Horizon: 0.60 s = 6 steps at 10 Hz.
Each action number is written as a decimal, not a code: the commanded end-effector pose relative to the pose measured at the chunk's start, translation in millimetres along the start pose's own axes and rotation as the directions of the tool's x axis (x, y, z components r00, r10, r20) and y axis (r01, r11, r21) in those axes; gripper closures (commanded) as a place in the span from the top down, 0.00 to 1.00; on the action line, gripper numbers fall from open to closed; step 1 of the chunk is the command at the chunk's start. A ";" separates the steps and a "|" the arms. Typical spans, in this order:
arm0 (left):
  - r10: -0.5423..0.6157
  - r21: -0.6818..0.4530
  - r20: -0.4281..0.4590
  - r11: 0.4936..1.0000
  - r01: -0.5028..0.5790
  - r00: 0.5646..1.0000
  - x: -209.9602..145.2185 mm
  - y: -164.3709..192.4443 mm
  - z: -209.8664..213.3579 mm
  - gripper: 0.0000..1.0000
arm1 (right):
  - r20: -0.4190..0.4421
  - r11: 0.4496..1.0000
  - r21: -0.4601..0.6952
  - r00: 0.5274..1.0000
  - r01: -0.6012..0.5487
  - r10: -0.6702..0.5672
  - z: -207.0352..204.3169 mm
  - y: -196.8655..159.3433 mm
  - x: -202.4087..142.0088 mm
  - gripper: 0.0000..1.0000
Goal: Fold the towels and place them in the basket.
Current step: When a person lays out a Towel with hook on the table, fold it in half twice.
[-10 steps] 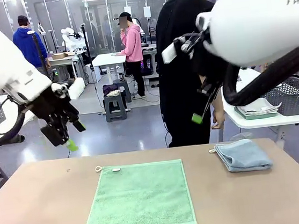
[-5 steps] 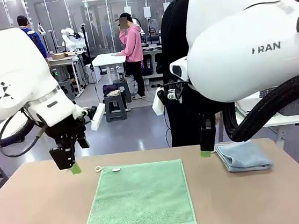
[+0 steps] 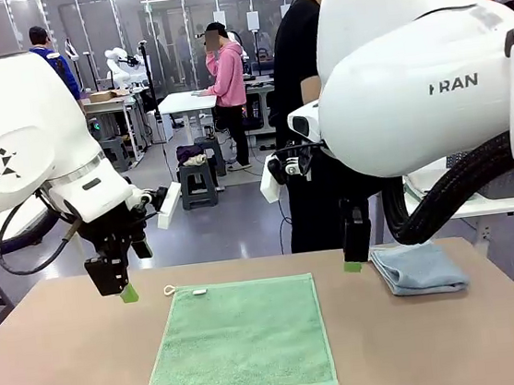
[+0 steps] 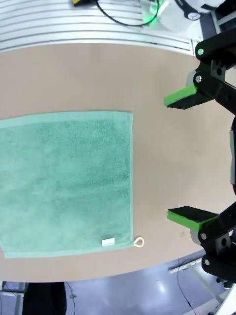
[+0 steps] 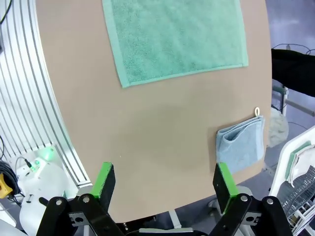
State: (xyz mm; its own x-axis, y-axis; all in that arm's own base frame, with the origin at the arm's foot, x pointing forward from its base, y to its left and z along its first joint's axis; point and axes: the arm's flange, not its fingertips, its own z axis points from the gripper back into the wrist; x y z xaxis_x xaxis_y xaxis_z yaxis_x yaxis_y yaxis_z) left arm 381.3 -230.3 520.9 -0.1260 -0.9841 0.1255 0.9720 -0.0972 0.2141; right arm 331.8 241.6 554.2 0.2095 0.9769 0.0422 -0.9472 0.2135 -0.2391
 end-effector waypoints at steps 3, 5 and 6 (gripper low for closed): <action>0.058 0.007 -0.067 0.998 -0.057 0.996 7.1 -10.6 -3.7 1.00 | -0.061 1.000 -0.030 0.998 0.003 -0.005 -13.1 8.1 8.8 1.00; 0.149 0.033 -0.165 0.989 -0.146 0.975 10.4 -28.1 -12.4 1.00 | -0.070 0.999 -0.046 0.998 -0.014 0.011 -40.5 29.4 17.1 1.00; 0.164 0.029 -0.167 0.986 -0.161 0.972 6.9 -34.2 -20.1 1.00 | -0.052 0.998 -0.036 0.998 -0.047 0.046 -52.6 41.0 19.8 1.00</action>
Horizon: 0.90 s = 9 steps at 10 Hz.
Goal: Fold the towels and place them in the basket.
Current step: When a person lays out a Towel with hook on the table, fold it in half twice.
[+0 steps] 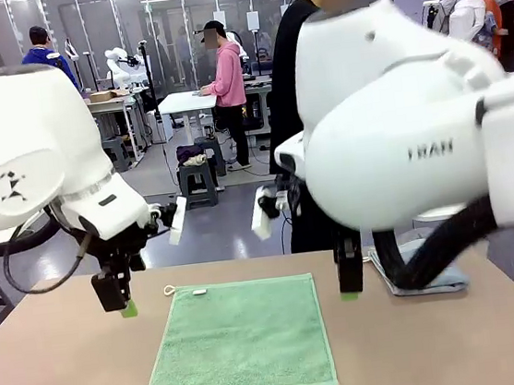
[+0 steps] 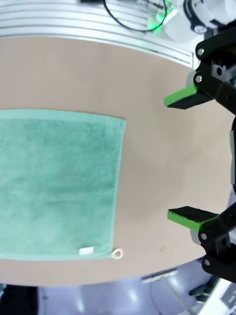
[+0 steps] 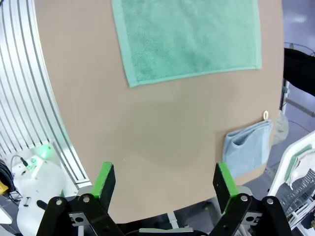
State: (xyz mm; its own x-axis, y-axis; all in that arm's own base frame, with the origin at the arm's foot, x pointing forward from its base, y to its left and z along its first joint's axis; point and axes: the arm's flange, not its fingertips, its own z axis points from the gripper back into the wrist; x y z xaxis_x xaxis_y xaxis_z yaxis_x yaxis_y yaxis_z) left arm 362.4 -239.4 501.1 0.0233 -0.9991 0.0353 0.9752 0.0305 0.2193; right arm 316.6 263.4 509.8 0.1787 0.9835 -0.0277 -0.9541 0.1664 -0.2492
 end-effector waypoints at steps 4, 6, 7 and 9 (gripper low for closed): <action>0.080 -0.062 -0.038 0.995 -0.082 0.996 -15.2 -27.6 -57.1 1.00 | 0.085 0.997 0.062 0.996 -0.042 0.037 -72.0 29.4 15.3 1.00; 0.056 -0.080 -0.055 0.995 -0.060 0.997 -7.9 -41.6 -92.8 1.00 | 0.095 0.995 0.050 0.992 -0.085 0.080 -109.4 31.1 23.5 1.00; 0.038 -0.069 -0.038 0.997 -0.041 0.999 -4.0 -48.0 -109.0 1.00 | 0.096 0.994 0.068 0.992 -0.087 0.080 -122.5 31.4 27.2 1.00; 0.025 -0.042 -0.028 0.999 -0.026 0.999 -6.5 -59.1 -136.5 1.00 | 0.100 0.994 0.079 0.992 -0.081 0.073 -149.6 33.6 34.8 1.00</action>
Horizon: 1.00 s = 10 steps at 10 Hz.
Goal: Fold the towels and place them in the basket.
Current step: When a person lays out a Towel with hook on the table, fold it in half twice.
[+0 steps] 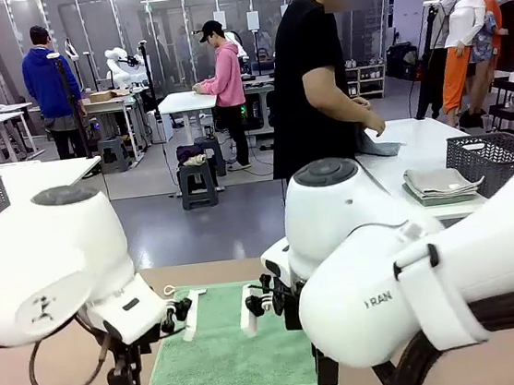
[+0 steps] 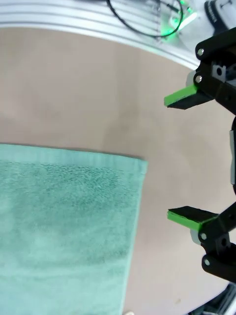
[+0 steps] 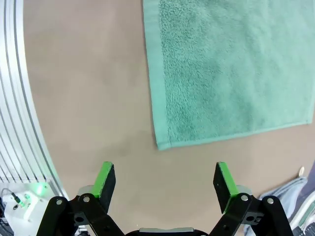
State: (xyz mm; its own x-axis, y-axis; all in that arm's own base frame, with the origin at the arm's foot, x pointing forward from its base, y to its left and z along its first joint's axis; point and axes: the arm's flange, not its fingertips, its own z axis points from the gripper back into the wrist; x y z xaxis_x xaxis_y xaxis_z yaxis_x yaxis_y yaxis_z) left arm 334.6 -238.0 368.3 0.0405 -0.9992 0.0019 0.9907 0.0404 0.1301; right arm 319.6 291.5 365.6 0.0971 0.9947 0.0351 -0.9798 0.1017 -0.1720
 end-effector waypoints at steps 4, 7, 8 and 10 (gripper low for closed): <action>-0.005 0.037 0.034 0.999 0.004 0.999 -7.7 -6.2 -37.3 1.00 | 0.020 0.998 0.047 0.999 -0.045 0.044 -47.9 -8.6 -5.0 1.00; 0.001 0.017 0.031 1.000 -0.001 1.000 4.5 7.9 -22.9 1.00 | -0.009 0.999 0.047 1.000 -0.009 0.010 -44.0 -3.5 -0.1 1.00; 0.001 0.017 0.031 1.000 -0.001 1.000 4.5 7.9 -22.9 1.00 | -0.009 0.999 0.047 1.000 -0.009 0.010 -44.0 -3.5 -0.1 1.00; -0.040 0.024 0.061 0.999 0.039 0.997 4.8 8.5 -31.6 1.00 | -0.006 0.997 0.077 1.000 -0.006 0.007 -48.5 -8.7 -4.3 1.00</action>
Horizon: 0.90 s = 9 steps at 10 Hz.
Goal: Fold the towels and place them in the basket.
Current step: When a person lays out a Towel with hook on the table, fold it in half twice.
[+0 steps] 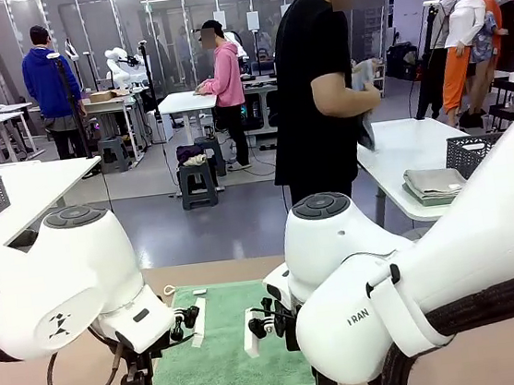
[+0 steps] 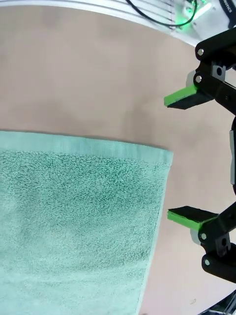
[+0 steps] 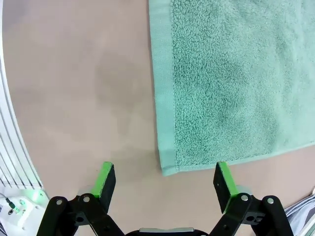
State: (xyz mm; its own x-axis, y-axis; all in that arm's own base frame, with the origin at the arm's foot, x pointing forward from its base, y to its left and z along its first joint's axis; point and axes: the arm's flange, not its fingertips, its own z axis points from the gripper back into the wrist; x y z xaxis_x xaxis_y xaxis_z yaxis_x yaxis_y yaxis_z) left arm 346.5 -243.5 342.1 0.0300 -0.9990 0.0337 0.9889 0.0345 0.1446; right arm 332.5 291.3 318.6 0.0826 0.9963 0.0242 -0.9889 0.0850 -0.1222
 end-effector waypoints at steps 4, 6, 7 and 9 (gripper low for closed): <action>-0.098 -0.002 0.059 0.995 0.098 0.993 -13.7 0.3 -24.3 1.00 | 0.041 0.999 0.040 0.999 0.007 -0.009 -5.9 -2.9 -16.6 1.00; -0.090 -0.022 0.060 0.996 0.092 0.994 -17.5 -2.8 -30.0 1.00 | 0.053 0.998 0.057 0.999 -0.007 0.004 -6.0 -1.6 -19.8 1.00; -0.087 -0.031 0.054 0.996 0.089 0.995 -18.4 -5.0 -32.5 1.00 | 0.040 0.998 0.065 0.999 -0.015 0.013 -5.9 -0.3 -19.4 1.00; -0.087 -0.032 0.053 0.996 0.089 0.995 -18.7 -6.8 -40.0 1.00 | 0.021 0.997 0.070 0.999 -0.037 0.035 -8.2 -1.3 -19.7 1.00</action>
State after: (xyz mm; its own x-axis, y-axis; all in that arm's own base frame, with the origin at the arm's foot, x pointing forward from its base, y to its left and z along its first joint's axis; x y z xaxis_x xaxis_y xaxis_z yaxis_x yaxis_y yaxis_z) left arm 358.1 -238.5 308.9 -0.0482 -0.9977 0.0476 0.9930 -0.0427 0.1101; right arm 333.1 279.7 308.0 0.0780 0.9960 0.0424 -0.9944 0.0808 -0.0686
